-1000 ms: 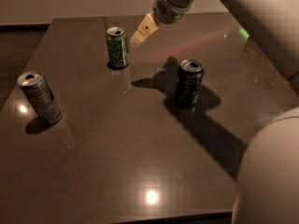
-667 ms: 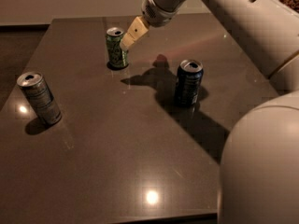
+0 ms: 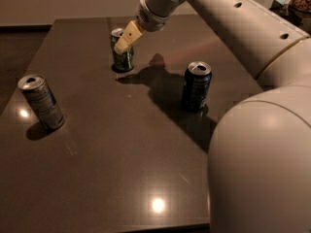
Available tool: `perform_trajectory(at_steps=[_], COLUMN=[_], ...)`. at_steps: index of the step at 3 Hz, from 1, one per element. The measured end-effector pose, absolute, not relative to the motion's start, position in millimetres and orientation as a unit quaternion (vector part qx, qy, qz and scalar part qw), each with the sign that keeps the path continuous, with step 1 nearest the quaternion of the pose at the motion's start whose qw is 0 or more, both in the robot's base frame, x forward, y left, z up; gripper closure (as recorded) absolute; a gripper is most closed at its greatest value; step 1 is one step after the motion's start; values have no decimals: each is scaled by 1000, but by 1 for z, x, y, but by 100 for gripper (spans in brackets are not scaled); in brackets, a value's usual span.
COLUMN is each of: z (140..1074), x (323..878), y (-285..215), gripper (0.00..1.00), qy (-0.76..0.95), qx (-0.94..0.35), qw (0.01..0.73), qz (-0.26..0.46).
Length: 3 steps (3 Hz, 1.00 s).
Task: Move green can near redbull can
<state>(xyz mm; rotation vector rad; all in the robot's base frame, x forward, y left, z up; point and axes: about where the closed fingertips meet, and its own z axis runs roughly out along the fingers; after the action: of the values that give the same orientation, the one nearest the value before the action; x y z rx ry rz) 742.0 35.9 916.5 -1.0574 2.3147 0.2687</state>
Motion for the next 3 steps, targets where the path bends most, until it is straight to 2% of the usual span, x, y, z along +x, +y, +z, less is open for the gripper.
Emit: perform_trajectory(at_steps=[2,3], z=[906,906], x=[752,750], y=[71,83], gripper=[0,16], qy=[859,855], qx=[-404,-412], qw=[288,287], qz=[126,132])
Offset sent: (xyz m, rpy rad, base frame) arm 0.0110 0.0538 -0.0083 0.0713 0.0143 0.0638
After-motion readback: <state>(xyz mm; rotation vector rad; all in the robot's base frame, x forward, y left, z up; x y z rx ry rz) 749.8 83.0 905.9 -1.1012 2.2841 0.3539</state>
